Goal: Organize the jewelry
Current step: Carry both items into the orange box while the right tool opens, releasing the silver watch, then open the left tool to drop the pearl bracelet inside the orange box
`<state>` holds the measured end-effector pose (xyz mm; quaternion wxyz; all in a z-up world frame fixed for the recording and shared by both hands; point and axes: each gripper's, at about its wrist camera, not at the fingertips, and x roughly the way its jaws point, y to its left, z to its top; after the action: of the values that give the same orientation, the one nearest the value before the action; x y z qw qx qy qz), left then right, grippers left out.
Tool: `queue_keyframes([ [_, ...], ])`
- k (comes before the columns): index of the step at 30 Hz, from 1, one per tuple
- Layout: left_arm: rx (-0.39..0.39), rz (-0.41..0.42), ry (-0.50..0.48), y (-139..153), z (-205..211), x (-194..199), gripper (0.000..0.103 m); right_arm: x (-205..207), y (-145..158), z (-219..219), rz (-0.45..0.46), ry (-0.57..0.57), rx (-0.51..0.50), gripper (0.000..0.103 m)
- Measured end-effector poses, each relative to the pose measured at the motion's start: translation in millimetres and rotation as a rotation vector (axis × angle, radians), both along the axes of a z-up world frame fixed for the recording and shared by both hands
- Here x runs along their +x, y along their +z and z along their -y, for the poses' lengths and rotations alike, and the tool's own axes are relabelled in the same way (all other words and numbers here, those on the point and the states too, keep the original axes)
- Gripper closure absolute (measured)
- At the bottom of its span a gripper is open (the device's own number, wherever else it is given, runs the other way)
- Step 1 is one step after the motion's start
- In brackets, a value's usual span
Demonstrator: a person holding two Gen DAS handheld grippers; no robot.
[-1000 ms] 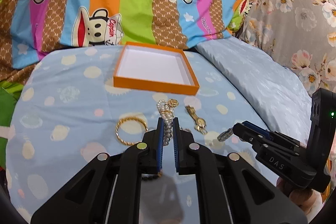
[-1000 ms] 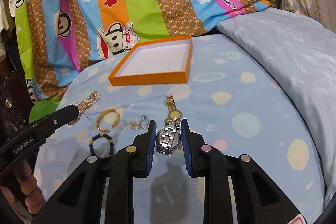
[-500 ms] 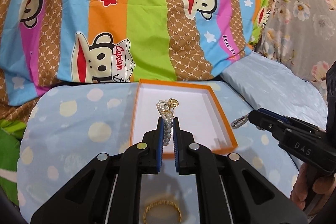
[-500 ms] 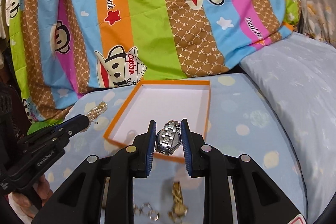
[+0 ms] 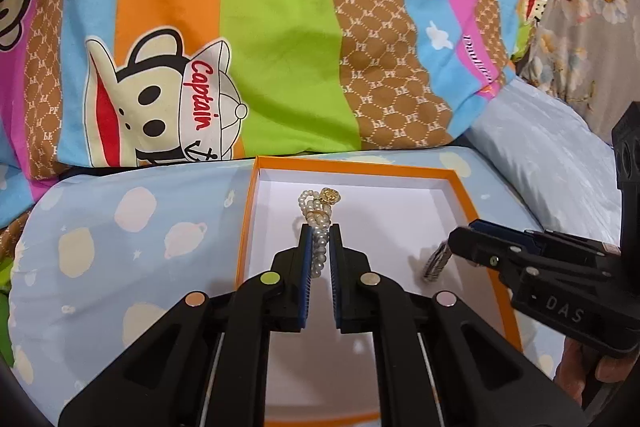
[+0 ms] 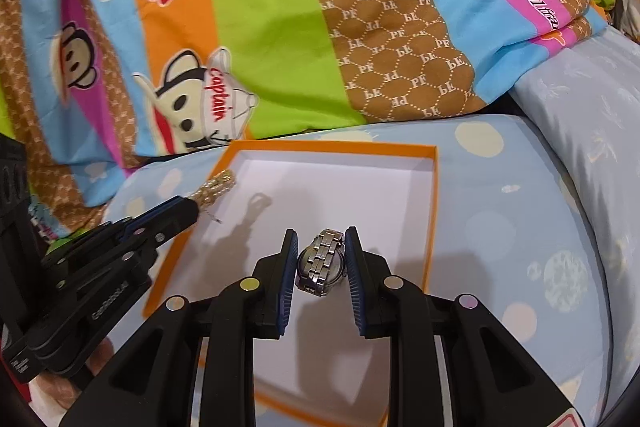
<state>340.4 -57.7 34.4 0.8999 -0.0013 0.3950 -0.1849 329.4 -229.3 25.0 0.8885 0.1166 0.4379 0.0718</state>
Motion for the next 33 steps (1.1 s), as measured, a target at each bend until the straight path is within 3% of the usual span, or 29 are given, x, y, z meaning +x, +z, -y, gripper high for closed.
queue_keyframes([
  [7, 0.002, -0.024, 0.018, -12.9, 3.4, 18.9, 0.095, 22.4, -6.6, 14.9, 0.058, -0.053, -0.046, 0.075],
  [14, 0.018, -0.023, 0.033, -15.0, 3.7, 28.0, 0.094, -3.0, -10.2, 17.2, 0.062, -0.050, -0.041, 0.075],
  [19, 0.014, -0.055, 0.040, -20.6, 4.9, 37.7, 0.094, -22.3, -20.2, -0.3, 0.040, 0.012, -0.082, 0.075],
  [24, 0.006, -0.077, 0.057, -26.5, 4.7, 39.9, 0.080, -23.5, -23.6, -9.8, 0.035, 0.029, -0.096, 0.075],
  [25, 0.000, -0.073, 0.061, -25.4, 3.5, 39.2, 0.068, -22.3, -24.6, -9.9, 0.033, 0.027, -0.099, 0.075],
  [28, -0.019, -0.043, 0.093, -18.8, -3.1, 36.1, 0.047, -17.4, -28.2, -10.5, 0.022, 0.024, -0.103, 0.075],
  [30, -0.023, -0.025, 0.098, -15.2, -5.8, 33.9, 0.042, -14.5, -30.8, -11.4, 0.015, 0.025, -0.109, 0.075],
  [33, -0.017, 0.000, 0.092, -11.0, -6.8, 30.0, 0.041, -11.5, -34.8, -10.7, -0.002, 0.030, -0.087, 0.078],
])
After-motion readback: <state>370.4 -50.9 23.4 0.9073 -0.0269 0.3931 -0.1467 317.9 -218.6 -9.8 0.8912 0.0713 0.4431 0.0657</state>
